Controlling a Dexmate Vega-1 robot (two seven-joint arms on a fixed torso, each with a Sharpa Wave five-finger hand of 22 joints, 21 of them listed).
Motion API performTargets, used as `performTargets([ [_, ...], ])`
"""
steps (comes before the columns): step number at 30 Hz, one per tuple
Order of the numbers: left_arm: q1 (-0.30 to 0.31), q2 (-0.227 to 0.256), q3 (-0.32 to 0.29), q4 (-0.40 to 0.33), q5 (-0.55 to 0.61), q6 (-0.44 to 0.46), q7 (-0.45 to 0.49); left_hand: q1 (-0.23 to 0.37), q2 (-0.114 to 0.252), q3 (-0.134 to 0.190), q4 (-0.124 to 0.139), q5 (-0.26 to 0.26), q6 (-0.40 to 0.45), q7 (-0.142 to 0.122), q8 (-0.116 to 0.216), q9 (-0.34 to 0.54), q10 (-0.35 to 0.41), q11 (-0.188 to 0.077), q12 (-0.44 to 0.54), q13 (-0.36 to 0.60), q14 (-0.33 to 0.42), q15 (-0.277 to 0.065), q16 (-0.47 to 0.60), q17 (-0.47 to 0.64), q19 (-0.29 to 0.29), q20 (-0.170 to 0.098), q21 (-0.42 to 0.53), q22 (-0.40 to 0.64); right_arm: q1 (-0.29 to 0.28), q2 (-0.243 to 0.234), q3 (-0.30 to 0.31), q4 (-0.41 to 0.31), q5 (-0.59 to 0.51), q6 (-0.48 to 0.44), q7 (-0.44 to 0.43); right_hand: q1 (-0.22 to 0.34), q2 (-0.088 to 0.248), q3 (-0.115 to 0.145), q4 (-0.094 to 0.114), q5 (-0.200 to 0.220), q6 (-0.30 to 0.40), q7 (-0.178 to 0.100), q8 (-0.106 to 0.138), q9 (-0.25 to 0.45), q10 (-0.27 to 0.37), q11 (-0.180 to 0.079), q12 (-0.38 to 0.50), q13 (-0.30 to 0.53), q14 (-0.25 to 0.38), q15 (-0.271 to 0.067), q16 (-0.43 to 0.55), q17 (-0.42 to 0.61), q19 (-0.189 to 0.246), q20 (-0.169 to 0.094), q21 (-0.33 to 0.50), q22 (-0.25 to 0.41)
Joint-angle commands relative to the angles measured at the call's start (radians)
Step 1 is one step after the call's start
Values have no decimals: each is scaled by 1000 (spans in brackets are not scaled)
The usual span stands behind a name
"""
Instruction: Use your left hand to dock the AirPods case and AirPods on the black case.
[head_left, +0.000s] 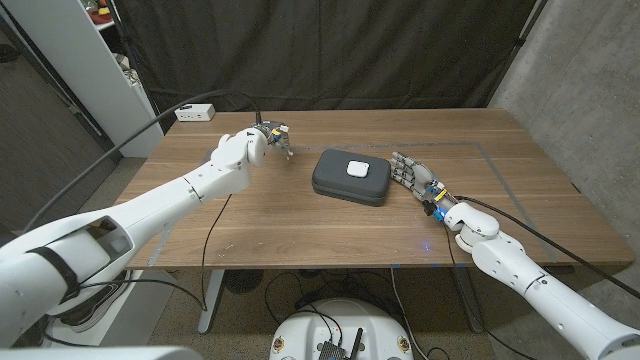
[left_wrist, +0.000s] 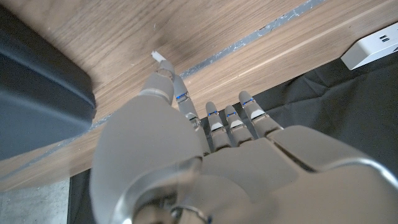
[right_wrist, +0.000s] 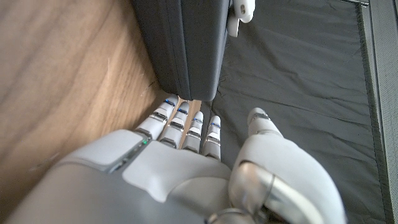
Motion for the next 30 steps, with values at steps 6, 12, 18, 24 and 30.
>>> performTargets([
  [6,86,26,-137,-180,-110,-93,65,4,10,-6,1,-4,1,8,12,16,12,0,2,5,11,-63,0,-1,3,11,-6,4,-38,-19,6,-45,-13,21,-26,-11,1,9,-3,5,7,-1,2,4,8,2,0,1,10,-81,2,3,4,2,5,2],
  [12,90,-4,-137,-214,-121,-75,75,6,14,-8,0,-3,1,10,15,24,14,-1,1,5,12,-62,-2,-1,4,12,-7,5,-62,-65,41,-72,13,13,-12,-12,3,9,-4,5,7,-1,2,4,8,1,-1,1,9,-81,2,4,4,3,5,2],
  [18,91,-1,-122,-281,-104,-46,50,7,15,-9,-1,-3,2,13,16,27,16,0,0,6,11,-62,-3,-1,6,11,-8,5,-92,-117,85,-100,13,21,-20,-11,2,10,-8,5,5,-3,0,4,4,0,-3,1,-4,-83,-2,4,-5,24,2,2],
  [24,101,6,-131,-320,-126,-46,30,8,15,-11,-2,-3,0,12,15,28,10,1,-4,5,9,-61,-4,-1,5,13,-10,5,-120,-158,116,-131,14,18,-26,-15,3,9,-8,5,1,-6,-1,4,-3,-2,-5,1,-29,-70,-8,7,-9,38,2,3],
  [30,94,21,-133,-331,-155,-60,-15,9,16,-14,-3,-3,3,11,14,28,9,0,-7,4,9,-61,-5,-2,5,11,-11,5,-145,-197,135,-181,21,-14,-35,-21,6,8,-6,5,-2,-13,-2,4,-11,-7,-8,2,-54,-55,-9,11,-24,63,-2,4],
])
